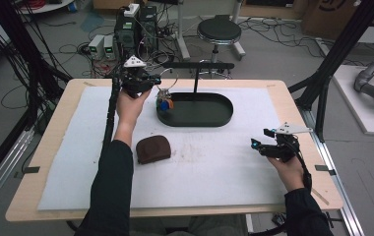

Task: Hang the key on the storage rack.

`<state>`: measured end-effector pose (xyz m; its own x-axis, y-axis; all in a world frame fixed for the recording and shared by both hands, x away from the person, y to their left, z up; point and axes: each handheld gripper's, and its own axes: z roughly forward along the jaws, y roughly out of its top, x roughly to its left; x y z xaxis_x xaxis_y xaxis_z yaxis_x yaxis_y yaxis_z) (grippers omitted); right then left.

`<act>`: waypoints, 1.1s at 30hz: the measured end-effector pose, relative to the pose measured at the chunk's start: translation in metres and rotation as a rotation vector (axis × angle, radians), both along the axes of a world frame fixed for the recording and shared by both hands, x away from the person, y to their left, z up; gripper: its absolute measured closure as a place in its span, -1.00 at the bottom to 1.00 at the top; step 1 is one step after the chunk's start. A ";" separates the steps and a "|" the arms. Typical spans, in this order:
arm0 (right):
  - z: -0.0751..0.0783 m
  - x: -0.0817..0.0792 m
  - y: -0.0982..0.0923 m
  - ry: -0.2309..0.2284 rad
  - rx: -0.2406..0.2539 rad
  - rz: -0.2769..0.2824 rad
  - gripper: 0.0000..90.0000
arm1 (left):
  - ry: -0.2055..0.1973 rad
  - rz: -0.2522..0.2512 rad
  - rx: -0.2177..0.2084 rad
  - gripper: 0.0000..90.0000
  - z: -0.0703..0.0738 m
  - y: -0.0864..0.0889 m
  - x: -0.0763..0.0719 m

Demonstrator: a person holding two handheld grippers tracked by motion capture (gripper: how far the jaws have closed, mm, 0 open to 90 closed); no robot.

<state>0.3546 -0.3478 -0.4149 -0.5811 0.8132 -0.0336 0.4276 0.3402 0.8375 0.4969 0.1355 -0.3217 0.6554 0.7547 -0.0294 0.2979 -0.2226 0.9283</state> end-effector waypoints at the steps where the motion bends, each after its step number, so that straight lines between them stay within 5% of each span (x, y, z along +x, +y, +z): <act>1: 0.000 0.000 0.000 0.002 0.002 -0.002 -0.32 | -0.004 0.013 -0.011 0.75 0.000 0.000 -0.001; 7: 0.000 0.000 0.000 0.002 -0.002 0.001 -0.32 | 0.011 0.042 -0.005 0.33 0.001 0.001 -0.005; 13: 0.000 0.000 0.001 0.002 -0.002 -0.002 -0.32 | -0.015 0.043 -0.015 -0.07 0.003 0.006 -0.030; 16: 0.000 0.000 0.001 0.001 -0.002 -0.007 -0.32 | -0.047 0.045 0.002 -0.11 0.001 0.011 -0.047; 24: 0.002 0.001 0.000 -0.008 0.005 -0.028 -0.32 | -0.045 0.005 -0.042 -0.22 -0.006 0.031 -0.089; 28: 0.004 -0.001 0.003 -0.015 0.004 -0.028 -0.33 | -0.038 -0.010 -0.048 -0.32 -0.015 0.047 -0.122; 33: 0.005 -0.002 0.005 -0.017 -0.005 -0.024 -0.33 | -0.044 -0.001 -0.042 -0.35 -0.026 0.061 -0.144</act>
